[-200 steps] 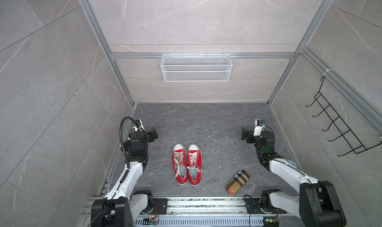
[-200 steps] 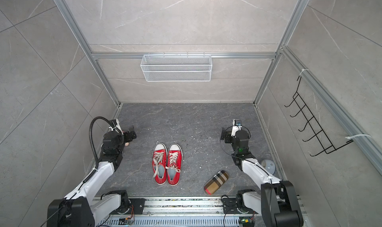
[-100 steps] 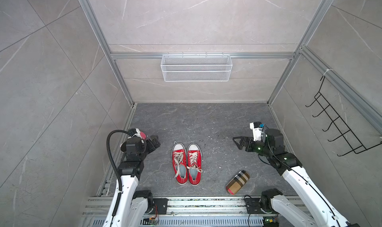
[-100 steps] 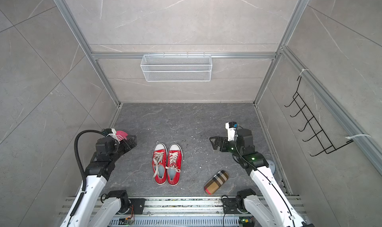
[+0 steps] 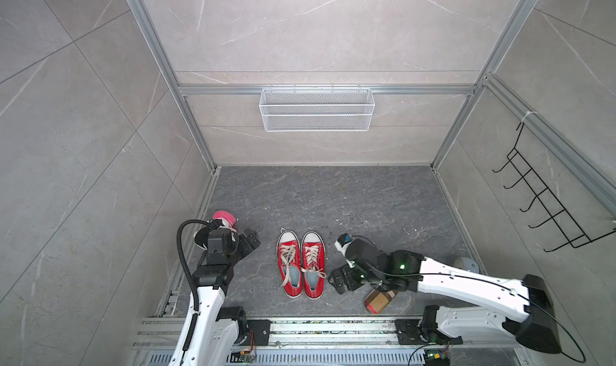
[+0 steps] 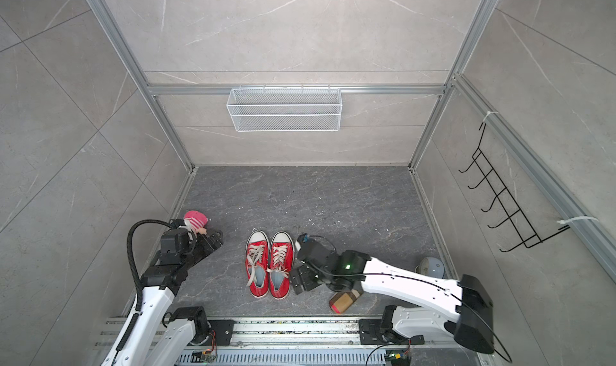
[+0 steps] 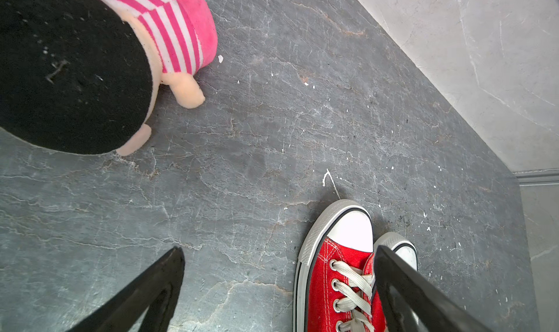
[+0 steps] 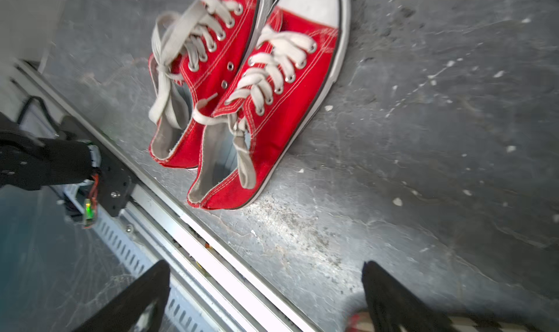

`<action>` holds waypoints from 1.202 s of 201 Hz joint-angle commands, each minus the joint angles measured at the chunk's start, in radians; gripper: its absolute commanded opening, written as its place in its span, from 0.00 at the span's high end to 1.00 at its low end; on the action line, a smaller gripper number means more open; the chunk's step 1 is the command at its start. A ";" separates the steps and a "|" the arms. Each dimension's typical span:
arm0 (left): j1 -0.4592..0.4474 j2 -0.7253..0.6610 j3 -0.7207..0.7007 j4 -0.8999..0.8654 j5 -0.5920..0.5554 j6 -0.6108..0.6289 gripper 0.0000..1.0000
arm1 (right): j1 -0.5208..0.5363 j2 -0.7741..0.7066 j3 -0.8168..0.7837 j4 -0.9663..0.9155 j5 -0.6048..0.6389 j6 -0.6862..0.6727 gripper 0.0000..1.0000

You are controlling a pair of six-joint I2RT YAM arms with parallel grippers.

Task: Remove the insole from the shoe
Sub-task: Pick up the shoe at the center of the board.

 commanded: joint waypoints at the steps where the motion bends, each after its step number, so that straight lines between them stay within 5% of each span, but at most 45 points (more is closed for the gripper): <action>1: 0.003 -0.004 -0.005 -0.002 0.005 0.004 0.01 | 0.070 0.158 0.084 0.033 0.106 0.074 0.02; 55: 0.003 -0.016 -0.002 -0.017 0.005 0.017 0.01 | 0.092 0.359 0.143 0.114 0.168 0.116 0.21; 154: 0.003 -0.022 0.010 -0.036 -0.004 0.035 0.01 | 0.050 0.489 0.139 0.193 0.223 0.113 0.52; 181: 0.003 -0.024 0.021 -0.045 -0.006 0.038 0.01 | 0.032 0.477 0.145 0.207 0.258 0.109 0.70; 210: 0.003 -0.025 0.047 -0.063 -0.009 0.048 0.01 | -0.007 0.419 0.140 0.189 0.279 0.071 1.00; 241: 0.003 -0.027 0.066 -0.065 -0.006 0.053 0.00 | -0.072 0.326 0.140 0.141 0.305 -0.003 1.00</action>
